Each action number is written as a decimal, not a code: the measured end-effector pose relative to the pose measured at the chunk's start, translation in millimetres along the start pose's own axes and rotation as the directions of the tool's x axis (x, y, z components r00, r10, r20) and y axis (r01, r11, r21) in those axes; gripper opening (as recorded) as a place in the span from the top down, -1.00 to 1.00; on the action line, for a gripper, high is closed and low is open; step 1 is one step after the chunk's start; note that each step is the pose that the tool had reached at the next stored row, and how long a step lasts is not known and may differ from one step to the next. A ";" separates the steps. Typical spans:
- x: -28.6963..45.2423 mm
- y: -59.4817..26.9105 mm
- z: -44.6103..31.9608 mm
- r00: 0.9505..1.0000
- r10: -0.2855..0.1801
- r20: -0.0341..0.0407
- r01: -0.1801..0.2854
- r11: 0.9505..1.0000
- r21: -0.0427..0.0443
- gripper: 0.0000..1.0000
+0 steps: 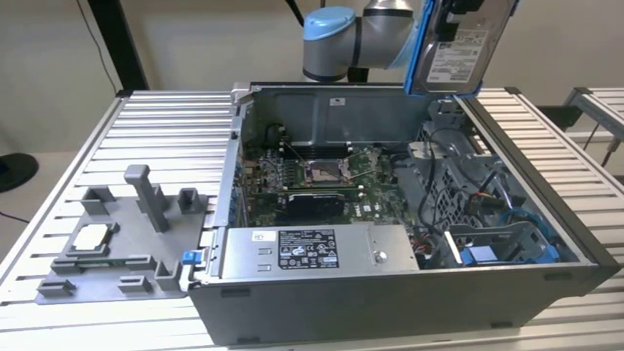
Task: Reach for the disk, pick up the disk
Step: 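Pick up the disk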
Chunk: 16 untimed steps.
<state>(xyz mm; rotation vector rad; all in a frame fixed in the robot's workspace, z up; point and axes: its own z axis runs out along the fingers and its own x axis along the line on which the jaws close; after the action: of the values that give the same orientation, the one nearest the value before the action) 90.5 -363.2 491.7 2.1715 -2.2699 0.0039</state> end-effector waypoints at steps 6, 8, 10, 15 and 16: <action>-0.1 -1.9 0.0 1.000 0.000 0.000 0.000 1.000 0.000 1.00; -0.1 -2.0 0.0 1.000 0.000 0.000 0.000 1.000 0.000 1.00; -0.1 -2.1 0.0 1.000 0.000 0.000 0.000 1.000 0.000 1.00; 2.2 -2.3 0.0 1.000 0.000 0.000 0.000 1.000 0.000 1.00; 3.1 -2.3 0.0 1.000 0.000 0.000 0.000 1.000 0.000 1.00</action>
<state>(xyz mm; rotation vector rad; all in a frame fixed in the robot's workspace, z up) 92.7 -366.3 491.7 2.1716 -2.2698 0.0040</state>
